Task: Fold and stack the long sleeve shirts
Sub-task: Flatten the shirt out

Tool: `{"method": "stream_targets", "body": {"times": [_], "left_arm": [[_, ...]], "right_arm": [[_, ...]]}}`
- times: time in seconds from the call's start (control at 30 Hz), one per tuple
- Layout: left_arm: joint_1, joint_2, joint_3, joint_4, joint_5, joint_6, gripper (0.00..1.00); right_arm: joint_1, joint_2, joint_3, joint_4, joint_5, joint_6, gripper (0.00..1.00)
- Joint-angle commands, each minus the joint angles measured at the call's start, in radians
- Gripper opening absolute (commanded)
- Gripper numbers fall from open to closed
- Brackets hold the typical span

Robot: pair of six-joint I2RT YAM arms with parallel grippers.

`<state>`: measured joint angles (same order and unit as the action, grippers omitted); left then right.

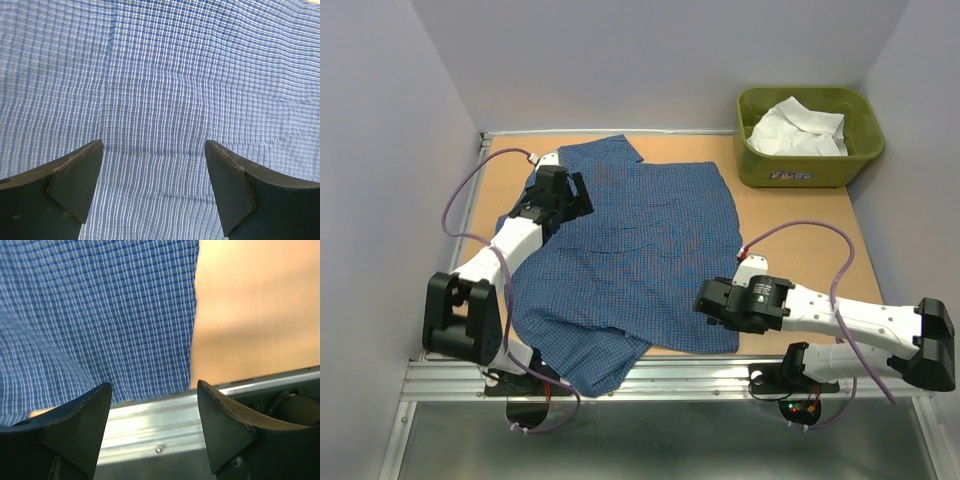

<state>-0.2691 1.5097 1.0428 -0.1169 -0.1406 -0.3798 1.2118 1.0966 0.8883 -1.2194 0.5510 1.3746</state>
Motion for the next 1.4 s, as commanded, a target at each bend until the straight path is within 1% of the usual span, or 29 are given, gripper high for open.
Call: {"method": "stream_targets", "body": {"times": [0.0,0.03,0.07,0.1,0.13,0.2,0.23,0.3,0.33,0.37,0.4,0.43,0.53,0.57,0.7,0.83,0.87,1.07,1.2,1.3,1.37], "left_arm": [[0.002,-0.112,-0.119,-0.030,-0.027,-0.028,0.94],[0.011,-0.133,-0.136,-0.029,-0.027,-0.036,0.94],[0.017,-0.138,-0.153,-0.026,-0.024,-0.037,0.94],[0.036,-0.144,-0.180,-0.027,-0.008,-0.039,0.94],[0.036,-0.147,-0.190,-0.026,-0.008,-0.039,0.94],[0.067,-0.152,-0.217,-0.024,0.002,-0.036,0.94],[0.091,-0.157,-0.225,-0.020,0.006,-0.036,0.94],[0.123,-0.146,-0.242,-0.017,0.012,-0.033,0.94],[0.140,-0.140,-0.245,-0.013,0.019,-0.033,0.94],[0.157,-0.134,-0.248,-0.010,0.035,-0.033,0.94],[0.180,-0.119,-0.247,-0.010,0.041,-0.033,0.94],[0.189,-0.112,-0.247,-0.012,0.041,-0.034,0.94],[0.209,-0.092,-0.250,-0.010,0.049,-0.041,0.94],[0.214,-0.086,-0.251,-0.010,0.049,-0.042,0.94],[0.241,-0.048,-0.260,-0.007,0.055,-0.048,0.94],[0.260,0.007,-0.231,-0.001,0.075,-0.054,0.94],[0.287,0.020,-0.219,-0.001,0.076,-0.054,0.94],[0.306,0.159,-0.104,-0.016,0.096,-0.056,0.94],[0.324,0.247,-0.008,-0.026,0.116,-0.059,0.94],[0.326,0.316,0.058,-0.033,0.127,-0.057,0.94],[0.326,0.331,0.089,-0.032,0.136,-0.051,0.94]], "right_arm": [[-0.073,0.048,0.043,0.092,0.083,-0.050,0.74],[-0.101,0.069,0.035,0.177,0.066,-0.090,0.74],[-0.160,0.078,0.034,0.217,0.034,-0.161,0.74],[-0.184,0.103,0.038,0.275,0.033,-0.189,0.74],[-0.202,0.103,0.047,0.296,0.043,-0.213,0.74],[-0.273,0.155,0.066,0.334,0.050,-0.307,0.74],[-0.325,0.192,0.081,0.377,0.044,-0.337,0.73],[-0.375,0.219,0.084,0.461,0.029,-0.419,0.71],[-0.399,0.235,0.083,0.492,0.024,-0.443,0.69],[-0.446,0.261,0.077,0.523,0.007,-0.491,0.65],[-0.469,0.278,0.077,0.587,-0.006,-0.517,0.63],[-0.491,0.295,0.075,0.613,-0.017,-0.538,0.61],[-0.555,0.376,0.084,0.698,-0.055,-0.614,0.59],[-0.583,0.400,0.089,0.715,-0.069,-0.634,0.56],[-0.643,0.491,0.110,0.811,-0.120,-0.719,0.51],[-0.710,0.568,0.130,0.865,-0.163,-0.769,0.50],[-0.734,0.603,0.139,0.868,-0.172,-0.787,0.50],[-0.802,0.715,0.224,0.883,-0.175,-0.842,0.49],[-0.842,0.828,0.346,0.885,-0.174,-0.905,0.49],[-0.863,0.884,0.431,0.886,-0.169,-0.928,0.49],[-0.870,0.910,0.472,0.887,-0.169,-0.945,0.49]]}}
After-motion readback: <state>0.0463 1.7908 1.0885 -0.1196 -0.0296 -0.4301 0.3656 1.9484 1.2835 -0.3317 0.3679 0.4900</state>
